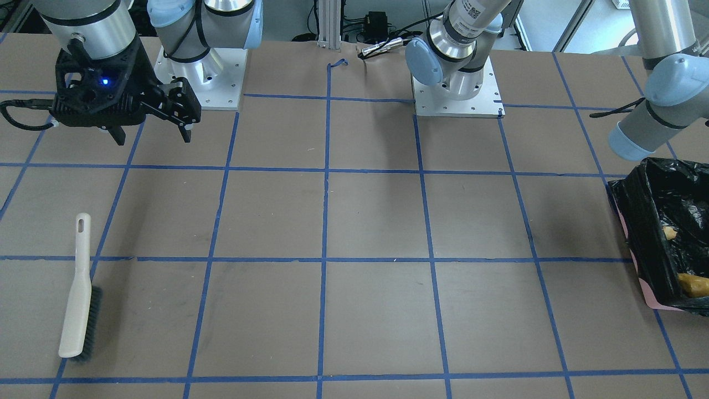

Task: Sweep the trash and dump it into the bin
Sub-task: 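Raise the right gripper off the brush while the left holds the dustpan over the bin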

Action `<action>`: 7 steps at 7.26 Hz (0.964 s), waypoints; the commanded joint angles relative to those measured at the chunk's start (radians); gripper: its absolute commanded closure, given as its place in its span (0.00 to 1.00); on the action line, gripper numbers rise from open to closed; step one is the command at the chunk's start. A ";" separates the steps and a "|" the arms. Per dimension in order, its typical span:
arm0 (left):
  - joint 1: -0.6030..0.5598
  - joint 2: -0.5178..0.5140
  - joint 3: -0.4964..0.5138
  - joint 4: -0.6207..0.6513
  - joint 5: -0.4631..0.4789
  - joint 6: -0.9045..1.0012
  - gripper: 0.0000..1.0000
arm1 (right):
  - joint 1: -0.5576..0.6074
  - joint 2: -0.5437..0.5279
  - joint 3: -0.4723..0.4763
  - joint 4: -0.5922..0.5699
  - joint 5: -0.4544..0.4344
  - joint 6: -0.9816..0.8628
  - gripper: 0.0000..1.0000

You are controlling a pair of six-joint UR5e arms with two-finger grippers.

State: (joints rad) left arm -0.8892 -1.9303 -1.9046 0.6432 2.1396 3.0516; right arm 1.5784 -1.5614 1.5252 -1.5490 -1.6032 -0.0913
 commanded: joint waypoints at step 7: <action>-0.005 0.125 0.196 -0.780 -0.105 -0.006 1.00 | 0.000 -0.017 0.032 -0.005 0.002 0.007 0.00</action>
State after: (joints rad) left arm -0.8940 -1.8423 -1.8156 0.1871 2.0849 3.0630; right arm 1.5785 -1.5718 1.5572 -1.5545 -1.6035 -0.0840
